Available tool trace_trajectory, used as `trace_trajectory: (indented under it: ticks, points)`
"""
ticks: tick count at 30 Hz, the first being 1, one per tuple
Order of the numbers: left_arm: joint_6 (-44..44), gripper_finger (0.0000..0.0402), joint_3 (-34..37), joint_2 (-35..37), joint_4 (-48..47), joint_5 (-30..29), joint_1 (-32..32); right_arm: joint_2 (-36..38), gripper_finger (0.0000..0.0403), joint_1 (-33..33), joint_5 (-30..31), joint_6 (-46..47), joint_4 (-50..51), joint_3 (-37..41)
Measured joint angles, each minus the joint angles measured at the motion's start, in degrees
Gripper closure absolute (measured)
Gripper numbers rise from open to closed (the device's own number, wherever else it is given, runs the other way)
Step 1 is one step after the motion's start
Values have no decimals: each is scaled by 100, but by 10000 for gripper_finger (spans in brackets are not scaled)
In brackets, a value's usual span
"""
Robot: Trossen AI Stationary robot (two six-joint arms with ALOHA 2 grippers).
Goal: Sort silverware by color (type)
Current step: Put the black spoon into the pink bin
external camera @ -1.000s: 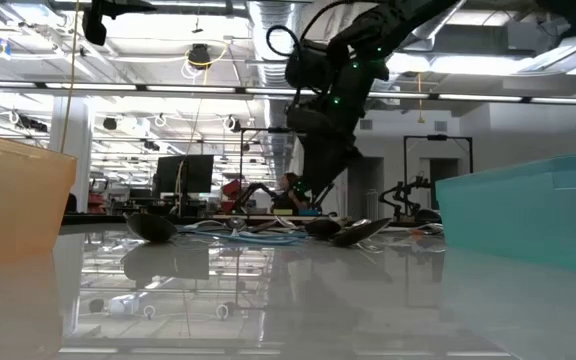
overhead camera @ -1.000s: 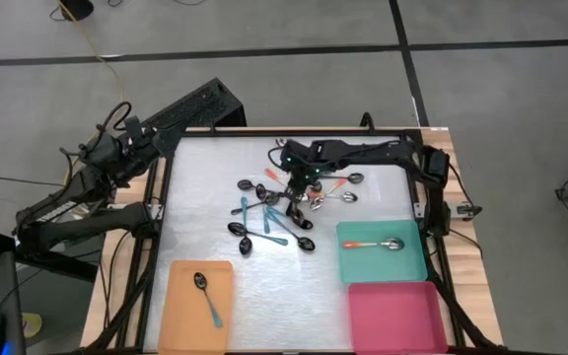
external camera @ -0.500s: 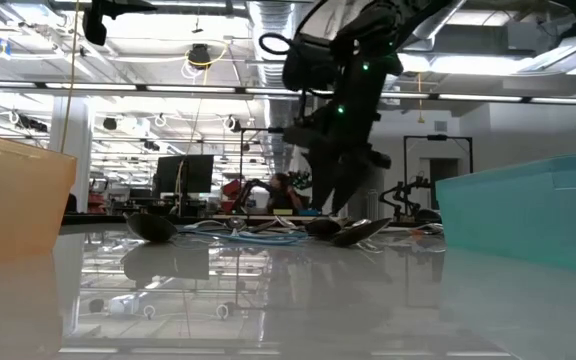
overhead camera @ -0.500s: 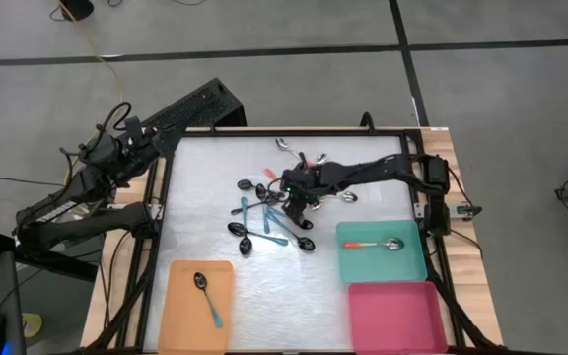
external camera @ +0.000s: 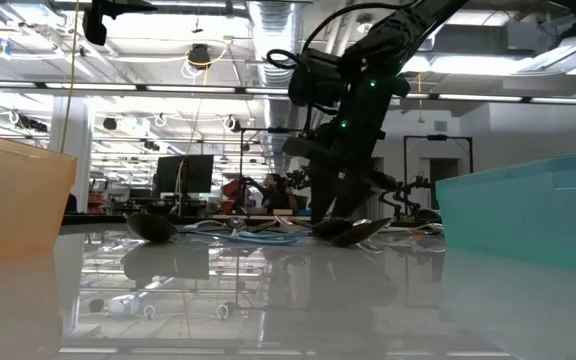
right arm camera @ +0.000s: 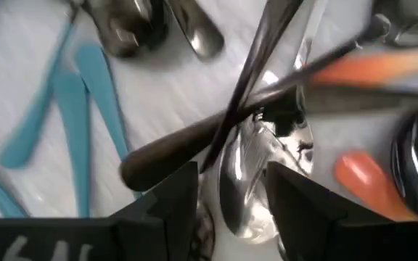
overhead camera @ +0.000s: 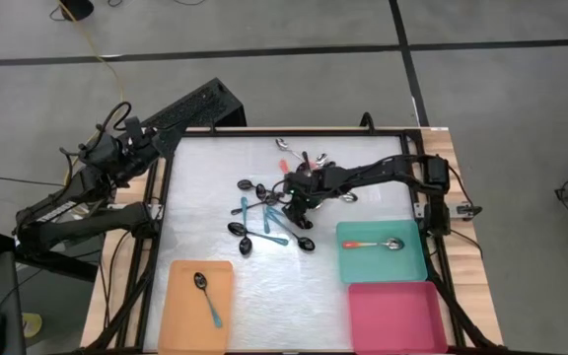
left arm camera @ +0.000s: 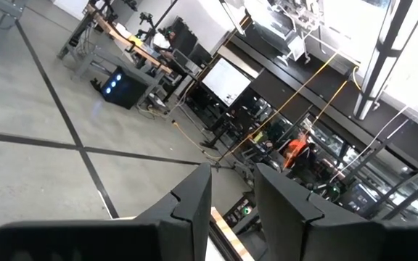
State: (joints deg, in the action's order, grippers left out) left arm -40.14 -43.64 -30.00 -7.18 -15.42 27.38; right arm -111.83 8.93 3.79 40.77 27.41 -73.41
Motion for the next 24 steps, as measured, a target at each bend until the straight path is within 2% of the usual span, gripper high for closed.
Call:
trace_trajectory:
  ticks: [8, 15, 24]
  points:
    - [0, 311, 0, 0, 0, -31, 0, 21, 209, -73, -82, -552, -1428, -25]
    - [2, 311, 0, 0, 0, -28, 0, 58, 209, -109, 60, -546, 178, -205]
    - [61, 311, 0, -48, -2, -44, -2, -7, 209, -246, 714, -826, -56, -147]
